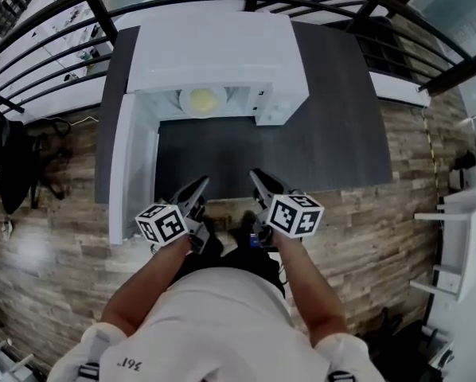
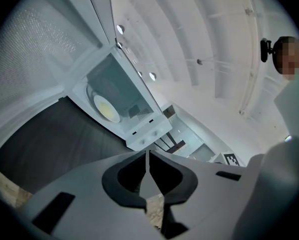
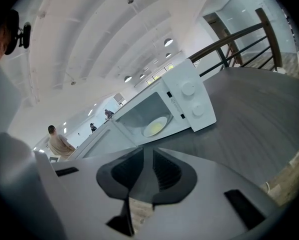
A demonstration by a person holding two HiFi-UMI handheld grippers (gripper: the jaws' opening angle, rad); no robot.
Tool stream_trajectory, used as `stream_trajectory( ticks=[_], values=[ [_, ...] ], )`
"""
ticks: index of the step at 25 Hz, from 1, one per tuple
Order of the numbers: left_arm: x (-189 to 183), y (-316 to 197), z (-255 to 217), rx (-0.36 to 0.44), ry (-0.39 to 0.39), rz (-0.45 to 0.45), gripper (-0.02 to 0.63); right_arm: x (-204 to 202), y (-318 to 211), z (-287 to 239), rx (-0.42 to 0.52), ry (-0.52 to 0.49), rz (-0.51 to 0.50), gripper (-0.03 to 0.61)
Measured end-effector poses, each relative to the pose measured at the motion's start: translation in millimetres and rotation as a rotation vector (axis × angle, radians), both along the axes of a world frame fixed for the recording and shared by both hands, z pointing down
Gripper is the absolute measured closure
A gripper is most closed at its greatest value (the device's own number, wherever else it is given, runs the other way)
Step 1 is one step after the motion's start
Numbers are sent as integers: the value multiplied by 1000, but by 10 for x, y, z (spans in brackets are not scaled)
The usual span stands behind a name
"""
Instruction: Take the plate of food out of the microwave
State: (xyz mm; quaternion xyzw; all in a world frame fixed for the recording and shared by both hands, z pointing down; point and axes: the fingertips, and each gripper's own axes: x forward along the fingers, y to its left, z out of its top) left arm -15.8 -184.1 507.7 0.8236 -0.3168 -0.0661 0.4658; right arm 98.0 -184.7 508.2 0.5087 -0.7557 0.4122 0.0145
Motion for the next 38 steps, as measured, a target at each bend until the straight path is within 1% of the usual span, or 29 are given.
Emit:
stream_trajectory(
  ticks=[3, 7, 10, 11, 12, 15, 19, 22, 23, 24, 25, 27, 30, 34, 38],
  values=[
    [15, -212, 77, -8, -8, -37, 606, 50, -283, 133, -18, 0, 3, 520],
    [91, -488, 143, -19, -1, -81, 606, 43, -683, 271, -33, -17, -36, 520],
    [83, -722, 179, -16, -18, -133, 604, 44, -977, 326, -42, -18, -48, 520],
    [66, -804, 199, -19, -22, -154, 600, 31, -1078, 332, -39, -18, -52, 520],
    [49, -882, 222, -24, -24, -171, 573, 14, -1172, 348, -39, -18, -57, 520],
    [-7, -1081, 307, -42, -29, -211, 558, -60, -1416, 426, -50, -31, -68, 520],
    [-79, -1272, 405, -60, -38, -244, 557, -187, -1693, 597, -93, -61, -53, 518],
    [-138, -1382, 508, -75, -61, -268, 557, -252, -1887, 742, -140, -99, -10, 518],
    [-158, -1416, 549, -80, -72, -274, 555, -264, -1949, 781, -154, -115, 10, 513],
    [-176, -1451, 585, -85, -79, -280, 546, -277, -2007, 803, -162, -133, 28, 480],
    [-194, -1485, 616, -90, -82, -284, 537, -292, -2063, 810, -164, -150, 41, 477],
    [-237, -1548, 654, -94, -81, -294, 535, -317, -2158, 822, -169, -170, 61, 477],
    [-293, -1611, 697, -101, -86, -304, 535, -324, -2252, 899, -197, -170, 78, 477],
    [-279, -1684, 682, -105, -75, -288, 535, -358, -2338, 1000, -236, -169, 92, 477],
    [-340, -1763, 708, -113, -75, -274, 535, -417, -2411, 1092, -272, -158, 119, 477]
  ],
)
